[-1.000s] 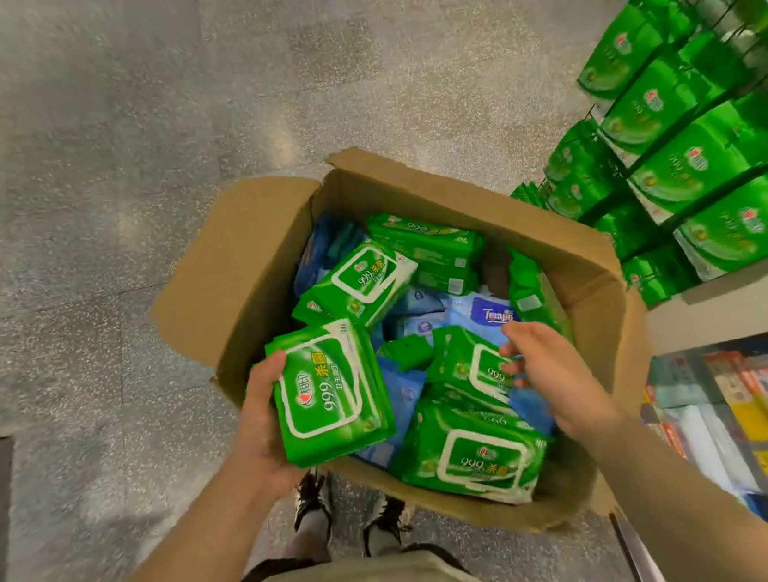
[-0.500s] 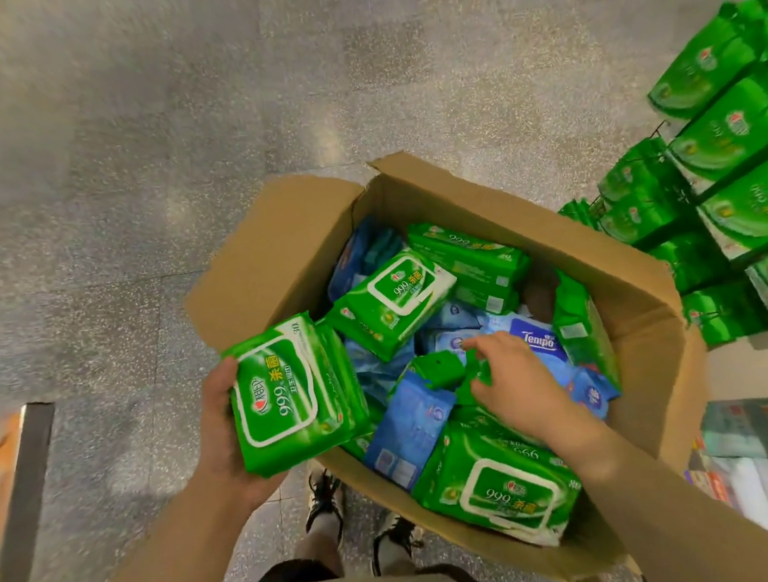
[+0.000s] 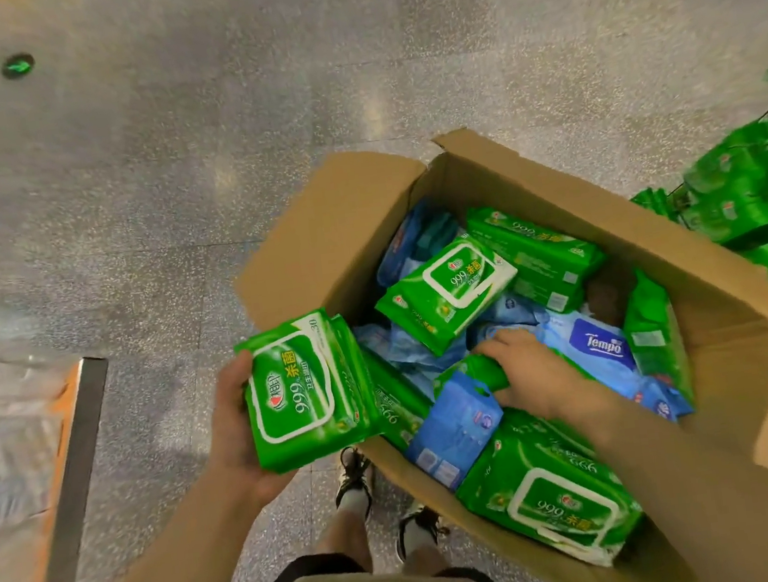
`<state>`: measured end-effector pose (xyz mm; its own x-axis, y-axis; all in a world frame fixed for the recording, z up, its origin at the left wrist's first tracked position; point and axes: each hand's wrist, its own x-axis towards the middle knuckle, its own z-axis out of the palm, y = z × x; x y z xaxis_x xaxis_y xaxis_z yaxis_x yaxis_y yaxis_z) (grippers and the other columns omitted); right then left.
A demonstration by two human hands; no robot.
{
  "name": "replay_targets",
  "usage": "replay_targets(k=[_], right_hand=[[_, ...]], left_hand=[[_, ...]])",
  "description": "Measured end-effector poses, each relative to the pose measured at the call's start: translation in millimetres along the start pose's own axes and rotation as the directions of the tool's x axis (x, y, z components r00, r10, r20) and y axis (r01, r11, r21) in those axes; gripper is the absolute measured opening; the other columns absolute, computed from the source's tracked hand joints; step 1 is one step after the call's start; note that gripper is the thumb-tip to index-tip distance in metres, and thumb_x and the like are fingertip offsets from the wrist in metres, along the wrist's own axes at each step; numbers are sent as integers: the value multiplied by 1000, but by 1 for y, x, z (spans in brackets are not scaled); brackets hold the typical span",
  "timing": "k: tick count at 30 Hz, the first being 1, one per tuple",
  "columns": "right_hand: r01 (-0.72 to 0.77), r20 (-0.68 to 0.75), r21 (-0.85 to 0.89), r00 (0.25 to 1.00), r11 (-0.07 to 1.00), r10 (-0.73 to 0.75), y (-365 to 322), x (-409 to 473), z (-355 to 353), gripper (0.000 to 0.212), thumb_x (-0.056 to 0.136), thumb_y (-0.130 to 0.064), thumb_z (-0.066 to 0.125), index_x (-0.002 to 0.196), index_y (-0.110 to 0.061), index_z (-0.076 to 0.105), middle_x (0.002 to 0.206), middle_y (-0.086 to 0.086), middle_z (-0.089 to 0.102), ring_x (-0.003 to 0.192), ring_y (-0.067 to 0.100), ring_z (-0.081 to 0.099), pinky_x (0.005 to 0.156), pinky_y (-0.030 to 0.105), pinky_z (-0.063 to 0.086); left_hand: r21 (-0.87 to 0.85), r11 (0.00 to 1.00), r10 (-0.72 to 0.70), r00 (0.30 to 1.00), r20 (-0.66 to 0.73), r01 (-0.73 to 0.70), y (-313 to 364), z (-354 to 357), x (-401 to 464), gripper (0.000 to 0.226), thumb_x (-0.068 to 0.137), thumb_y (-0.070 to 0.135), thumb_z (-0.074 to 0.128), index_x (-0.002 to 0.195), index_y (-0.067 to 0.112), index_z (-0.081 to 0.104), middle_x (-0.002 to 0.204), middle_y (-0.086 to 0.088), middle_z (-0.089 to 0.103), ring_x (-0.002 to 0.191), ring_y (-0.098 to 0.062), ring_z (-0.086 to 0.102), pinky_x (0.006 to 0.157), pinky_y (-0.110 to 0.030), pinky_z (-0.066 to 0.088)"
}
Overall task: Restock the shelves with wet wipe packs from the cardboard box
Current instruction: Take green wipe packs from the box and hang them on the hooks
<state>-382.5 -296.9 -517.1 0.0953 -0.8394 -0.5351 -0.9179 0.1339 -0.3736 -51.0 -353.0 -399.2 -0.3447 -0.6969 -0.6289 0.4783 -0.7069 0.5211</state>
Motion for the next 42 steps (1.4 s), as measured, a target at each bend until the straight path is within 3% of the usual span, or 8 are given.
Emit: replay_targets(k=[5,15,22,28,32,35,38,42], right_hand=[[-70,-244,292,959,954,145,2,-52,-30,66,75,-27,91,131,-28,58,122,-3,46,117,20,51,101,30,40],[216,-701,482,677,849,225,-115,-131,-117,79,65,-4,92,121,-43,52,128,-6,51,122,-16,40,99,0,29],[170,-711,291,697,942,94,-159,-161,-116,88,70,-4,86,126,-55,41,147,-21,23,130,-16,26,87,-3,38],[90,-749,400,606,912,268,-183,-214,-106,38,77,-46,75,109,-44,56,132,-6,32,129,-11,31,98,0,28],[78,-692,699,326,711,644,-192,-237,-93,31,79,-53,68,106,-41,58,115,-6,49,113,3,53,95,19,43],[198,-375,924,307,326,875,-196,-268,-77,71,70,-53,84,131,-39,51,123,0,65,108,16,69,92,43,58],[278,-194,955,333,101,923,-202,-315,-66,62,71,-48,86,125,-34,59,113,-6,76,100,17,75,95,51,57],[352,-119,934,132,65,984,-206,-385,-40,56,70,-48,82,119,-35,57,108,-13,74,93,10,75,88,41,60]], left_hand=[[-36,994,-104,988,-117,100,0,10,-1,52,91,52,46,88,17,85,96,-13,78,80,-29,77,69,-48,64],[103,949,-299,954,-2,297,-23,73,0,61,79,54,54,119,10,69,108,-17,77,87,-29,78,67,-42,64],[222,913,-379,913,150,342,-32,115,-3,72,88,64,48,137,15,64,133,-18,68,119,-35,67,101,-50,51],[443,835,-483,821,304,327,-43,133,-4,92,74,75,71,144,17,58,141,-15,63,131,-34,60,115,-55,40],[553,774,-556,751,357,310,-62,149,-15,78,75,60,73,137,14,62,130,-15,70,116,-30,70,88,-42,61],[609,700,-674,628,389,374,-82,163,-42,63,79,50,59,129,11,66,117,-16,75,98,-28,77,67,-36,63],[719,594,-762,540,358,362,-107,170,-72,77,78,57,75,139,12,61,130,-20,69,116,-36,70,93,-50,59],[814,521,-826,391,406,257,-148,185,-124,105,46,54,99,136,13,65,134,-20,67,123,-38,65,111,-60,44]])
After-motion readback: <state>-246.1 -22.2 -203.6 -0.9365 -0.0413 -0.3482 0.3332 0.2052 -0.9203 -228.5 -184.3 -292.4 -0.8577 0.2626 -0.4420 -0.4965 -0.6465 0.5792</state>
